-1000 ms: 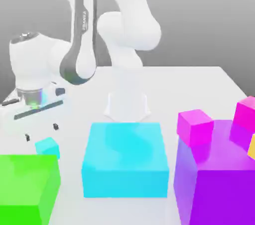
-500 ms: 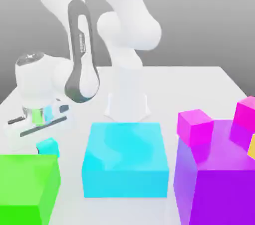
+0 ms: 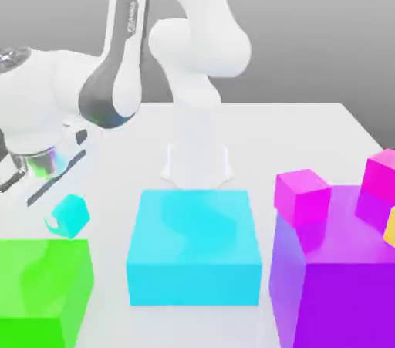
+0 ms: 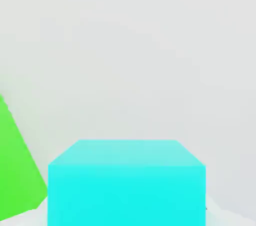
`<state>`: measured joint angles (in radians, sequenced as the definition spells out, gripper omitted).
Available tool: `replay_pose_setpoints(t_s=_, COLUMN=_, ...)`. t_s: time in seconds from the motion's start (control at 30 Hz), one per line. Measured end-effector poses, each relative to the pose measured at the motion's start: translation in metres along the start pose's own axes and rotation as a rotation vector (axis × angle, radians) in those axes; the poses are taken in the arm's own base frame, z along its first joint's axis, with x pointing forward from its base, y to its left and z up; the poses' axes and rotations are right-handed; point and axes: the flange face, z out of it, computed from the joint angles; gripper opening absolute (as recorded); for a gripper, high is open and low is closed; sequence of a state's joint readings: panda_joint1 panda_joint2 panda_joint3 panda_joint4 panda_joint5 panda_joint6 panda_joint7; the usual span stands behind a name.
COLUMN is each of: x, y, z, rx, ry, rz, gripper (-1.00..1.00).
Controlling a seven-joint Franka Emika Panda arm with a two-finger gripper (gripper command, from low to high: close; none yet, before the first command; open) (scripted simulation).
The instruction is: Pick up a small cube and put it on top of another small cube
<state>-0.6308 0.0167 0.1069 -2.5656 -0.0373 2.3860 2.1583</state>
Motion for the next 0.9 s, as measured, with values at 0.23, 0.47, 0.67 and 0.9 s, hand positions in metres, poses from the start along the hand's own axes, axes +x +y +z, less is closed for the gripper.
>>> replay_pose_setpoints(t_s=0.23, x=-0.138, y=0.106, z=-0.091, rx=0.075, ry=-0.037, rz=-0.174, gripper=-1.0)
replay_pose_setpoints(t_s=0.47, x=-0.214, y=0.263, z=-0.16, rx=0.126, ry=-0.079, rz=-0.31, gripper=-1.0)
replay_pose_setpoints(t_s=0.67, x=-0.231, y=0.426, z=-0.183, rx=0.167, ry=-0.089, rz=-0.431, gripper=-1.0)
replay_pose_setpoints(t_s=0.9, x=-0.236, y=0.443, z=-0.133, rx=0.18, ry=-0.089, rz=-0.437, gripper=1.0)
